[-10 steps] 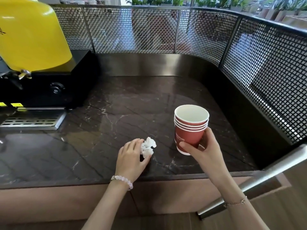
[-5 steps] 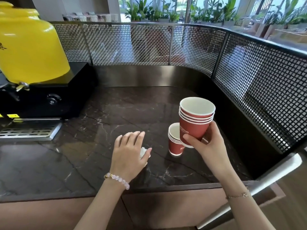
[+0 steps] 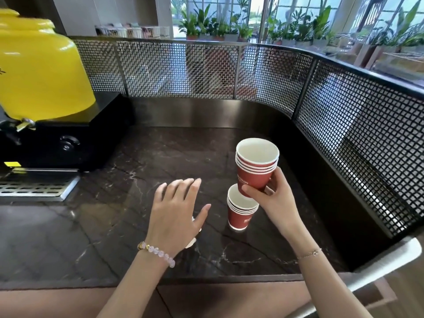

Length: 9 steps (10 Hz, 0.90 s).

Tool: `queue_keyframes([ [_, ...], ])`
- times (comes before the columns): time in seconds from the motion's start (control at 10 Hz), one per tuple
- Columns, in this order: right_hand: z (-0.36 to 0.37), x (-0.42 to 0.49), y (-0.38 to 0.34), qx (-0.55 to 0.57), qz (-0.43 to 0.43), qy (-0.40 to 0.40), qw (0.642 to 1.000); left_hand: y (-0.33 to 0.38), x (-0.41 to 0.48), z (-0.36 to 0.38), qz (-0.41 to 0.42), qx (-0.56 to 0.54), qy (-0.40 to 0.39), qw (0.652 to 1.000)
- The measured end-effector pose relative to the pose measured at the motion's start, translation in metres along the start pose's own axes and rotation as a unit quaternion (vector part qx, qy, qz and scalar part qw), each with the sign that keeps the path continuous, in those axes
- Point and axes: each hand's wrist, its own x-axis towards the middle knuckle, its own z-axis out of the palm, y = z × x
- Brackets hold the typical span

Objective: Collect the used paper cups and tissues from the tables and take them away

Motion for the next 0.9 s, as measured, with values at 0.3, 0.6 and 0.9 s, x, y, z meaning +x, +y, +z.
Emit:
queue_keyframes([
  [0.3,0.002,0.006,0.036,0.021,0.056,-0.038,0.998,0.001,0.0,0.0,-0.017,-0.015,-0.019,1.0],
  [0.6,0.003,0.007,0.057,0.026,0.08,-0.067,0.994,0.004,-0.003,0.005,-0.013,-0.021,-0.003,1.0],
  [0.9,0.0,-0.003,0.053,-0.037,0.081,-0.064,0.994,0.005,-0.007,0.003,-0.015,-0.042,-0.002,0.999],
])
